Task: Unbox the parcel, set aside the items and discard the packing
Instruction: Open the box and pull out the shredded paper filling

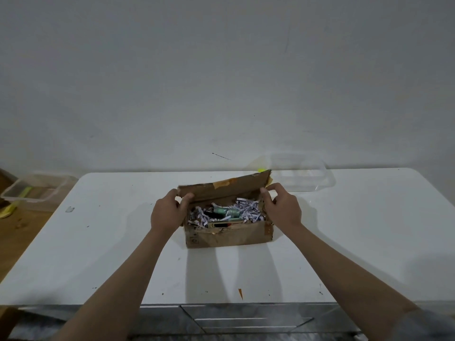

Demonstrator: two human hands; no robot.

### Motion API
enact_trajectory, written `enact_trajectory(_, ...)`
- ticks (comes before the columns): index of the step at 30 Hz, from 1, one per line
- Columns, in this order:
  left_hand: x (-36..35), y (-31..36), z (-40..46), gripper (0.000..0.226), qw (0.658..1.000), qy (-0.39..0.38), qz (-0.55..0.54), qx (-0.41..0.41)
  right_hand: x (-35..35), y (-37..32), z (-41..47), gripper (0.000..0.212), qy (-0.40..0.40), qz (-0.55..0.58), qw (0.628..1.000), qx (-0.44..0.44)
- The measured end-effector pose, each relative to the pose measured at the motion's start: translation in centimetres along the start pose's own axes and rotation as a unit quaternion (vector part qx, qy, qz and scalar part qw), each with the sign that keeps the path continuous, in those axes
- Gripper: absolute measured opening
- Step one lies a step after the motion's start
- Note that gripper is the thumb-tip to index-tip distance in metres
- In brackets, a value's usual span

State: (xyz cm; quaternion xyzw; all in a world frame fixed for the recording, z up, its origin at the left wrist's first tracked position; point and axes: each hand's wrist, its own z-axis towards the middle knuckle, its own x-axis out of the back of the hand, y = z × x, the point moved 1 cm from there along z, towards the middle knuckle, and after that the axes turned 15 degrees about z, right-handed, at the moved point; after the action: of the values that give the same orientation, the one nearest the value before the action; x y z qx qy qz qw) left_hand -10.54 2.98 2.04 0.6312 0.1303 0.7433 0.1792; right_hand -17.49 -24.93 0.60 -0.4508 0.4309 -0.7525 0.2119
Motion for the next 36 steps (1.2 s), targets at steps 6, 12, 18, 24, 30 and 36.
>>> enact_trajectory(6, 0.1, 0.6, 0.2, 0.052, 0.998, -0.006, -0.012, 0.06, 0.0, 0.3, -0.8, 0.018, 0.002, 0.013, 0.997, 0.073)
enact_trajectory(12, -0.6, 0.3, -0.6, 0.05, 0.998, 0.022, -0.022, 0.062, -0.7, 0.7, -0.3, 0.036, -0.062, 0.078, 0.99, 0.096)
enact_trajectory(18, -1.8, 0.1, -1.7, 0.056, 0.991, 0.001, -0.129, -0.041, -1.0, 1.2, 0.2, 0.05, -0.089, 0.087, 0.988, 0.092)
enact_trajectory(24, -2.0, 0.0, -2.0, 0.084, 0.978, -0.059, -0.148, -0.131, -1.0, 1.6, 0.3, 0.053, -0.103, 0.092, 0.988, 0.074)
enact_trajectory(30, -2.5, -1.1, -1.5, 0.091, 0.979, -0.097, -0.087, -0.158, -0.8, 1.1, 0.3, 0.054, -0.133, 0.098, 0.986, 0.038)
enact_trajectory(36, -2.1, -1.4, -1.0, 0.112, 0.971, -0.156, -0.082, -0.16, -0.4, 1.8, 0.6, 0.052, -0.164, 0.095, 0.982, -0.012)
